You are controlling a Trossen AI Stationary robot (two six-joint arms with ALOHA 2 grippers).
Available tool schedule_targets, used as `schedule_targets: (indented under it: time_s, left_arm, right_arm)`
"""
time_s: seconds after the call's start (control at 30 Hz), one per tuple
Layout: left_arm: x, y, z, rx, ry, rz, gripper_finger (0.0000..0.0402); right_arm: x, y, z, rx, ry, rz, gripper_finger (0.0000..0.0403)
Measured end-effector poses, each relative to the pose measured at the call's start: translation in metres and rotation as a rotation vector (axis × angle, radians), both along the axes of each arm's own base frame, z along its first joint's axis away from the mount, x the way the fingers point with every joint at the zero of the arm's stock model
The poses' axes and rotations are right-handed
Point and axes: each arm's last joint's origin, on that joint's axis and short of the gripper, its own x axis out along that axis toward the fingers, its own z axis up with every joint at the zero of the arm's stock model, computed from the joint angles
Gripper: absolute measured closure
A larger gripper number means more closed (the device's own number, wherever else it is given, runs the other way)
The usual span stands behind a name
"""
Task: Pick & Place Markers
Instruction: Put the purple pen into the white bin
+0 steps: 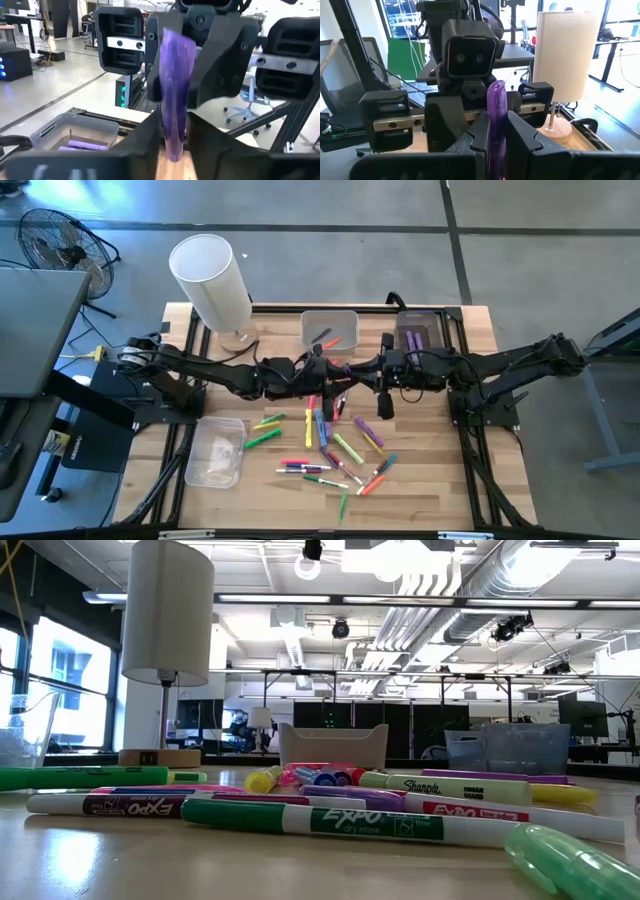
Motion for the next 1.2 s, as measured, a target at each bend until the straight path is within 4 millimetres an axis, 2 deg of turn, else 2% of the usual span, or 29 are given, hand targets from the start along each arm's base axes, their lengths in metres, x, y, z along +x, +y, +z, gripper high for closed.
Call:
schedule_targets:
  time_s: [0.07,0.1,0.3,0.53,0.67,0.87,1.07,1.2]
  left_arm:
    - [0.0,0.0,-0.001,-0.005,0.007,0.0,0.0365]
    - [0.0,0.0,-0.001,-0.005,0.009,0.0,0.0369]
    - [0.0,0.001,-0.003,-0.002,0.03,0.027,0.0369]
    - [0.002,0.022,-0.013,-0.074,0.123,0.014,0.0369]
    - [0.003,0.046,-0.021,-0.143,0.192,-0.01,0.0369]
    - [-0.005,0.098,-0.037,-0.23,0.354,0.014,0.0369]
    - [-0.023,0.157,-0.054,-0.286,0.495,0.08,0.0369]
    - [-0.026,0.193,-0.078,-0.328,0.572,0.102,0.0369]
  right_arm:
    - [0.0,0.0,0.0,-0.005,0.005,0.002,0.0373]
    - [0.0,0.0,-0.001,-0.006,0.006,0.001,0.0373]
    - [0.0,0.0,-0.002,-0.007,0.02,0.002,0.0362]
    - [-0.001,-0.004,-0.005,0.034,0.041,-0.121,0.0315]
    - [-0.001,-0.01,-0.008,0.024,0.073,-0.189,0.0271]
    - [-0.005,-0.023,-0.021,0.096,0.182,-0.34,0.0216]
    - [-0.013,-0.036,-0.041,0.238,0.324,-0.5,0.0204]
    - [-0.017,-0.042,-0.047,0.312,0.351,-0.567,0.0205]
